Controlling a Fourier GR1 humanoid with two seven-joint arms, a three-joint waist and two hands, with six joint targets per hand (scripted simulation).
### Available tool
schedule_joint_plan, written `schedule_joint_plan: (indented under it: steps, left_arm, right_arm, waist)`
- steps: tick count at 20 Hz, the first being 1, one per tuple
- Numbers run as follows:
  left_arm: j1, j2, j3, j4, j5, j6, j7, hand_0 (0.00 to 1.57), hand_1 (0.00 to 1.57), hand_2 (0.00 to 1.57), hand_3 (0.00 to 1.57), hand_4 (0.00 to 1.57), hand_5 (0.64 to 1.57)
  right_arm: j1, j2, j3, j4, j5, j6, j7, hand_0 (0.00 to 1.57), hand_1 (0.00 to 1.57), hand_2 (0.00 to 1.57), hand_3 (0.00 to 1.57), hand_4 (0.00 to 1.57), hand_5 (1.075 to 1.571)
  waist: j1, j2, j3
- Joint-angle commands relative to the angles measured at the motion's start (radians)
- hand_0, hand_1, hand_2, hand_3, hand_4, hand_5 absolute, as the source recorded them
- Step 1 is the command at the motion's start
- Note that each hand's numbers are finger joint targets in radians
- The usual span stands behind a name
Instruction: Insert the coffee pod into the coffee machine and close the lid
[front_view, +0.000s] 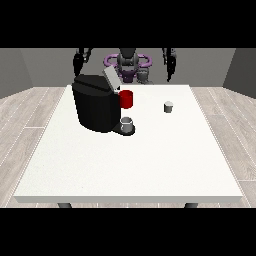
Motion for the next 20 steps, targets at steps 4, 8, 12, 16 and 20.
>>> schedule_joint_plan:
  steps: [4,8,12,16,20]
  left_arm:
    - [0.012,0.029,0.044,0.024,0.037,-0.071,-0.121,0.0,0.0,0.0,0.0,0.21,1.571]
    - [0.047,0.14,0.073,0.025,-0.026,-0.1,-0.198,0.0,0.0,0.0,0.0,0.0,1.571]
    - [-0.088,0.219,0.161,0.139,-0.006,-0.133,-0.155,0.0,0.0,0.0,0.0,0.0,1.571]
    - [-0.167,0.275,0.228,0.296,0.012,-0.16,-0.142,0.0,0.0,0.0,0.0,0.0,1.571]
    - [-0.26,0.264,0.18,0.335,-0.027,-0.162,-0.063,0.0,0.0,0.0,0.0,0.0,1.571]
  right_arm:
    - [0.027,0.013,-0.005,0.02,-0.019,0.033,-0.02,0.0,0.0,0.0,0.0,0.13,1.571]
    - [0.039,0.112,-0.046,0.01,0.001,-0.119,-0.118,0.0,0.0,0.0,0.0,0.11,1.571]
    - [-0.025,0.102,-0.037,-0.031,-0.019,-0.096,-0.094,0.0,0.0,0.0,0.0,0.14,1.571]
    - [-0.002,0.108,0.011,-0.105,-0.011,-0.077,-0.07,0.0,0.0,0.0,0.0,0.17,1.571]
    - [-0.032,0.118,0.01,-0.01,0.012,-0.098,-0.153,0.0,0.0,0.0,0.0,0.13,1.571]
  waist:
    - [0.02,-0.016,0.0158]
    - [0.019,-0.024,0.0162]
    - [-0.037,0.042,0.0157]
    - [-0.111,0.067,0.0153]
    - [-0.095,0.105,0.0159]
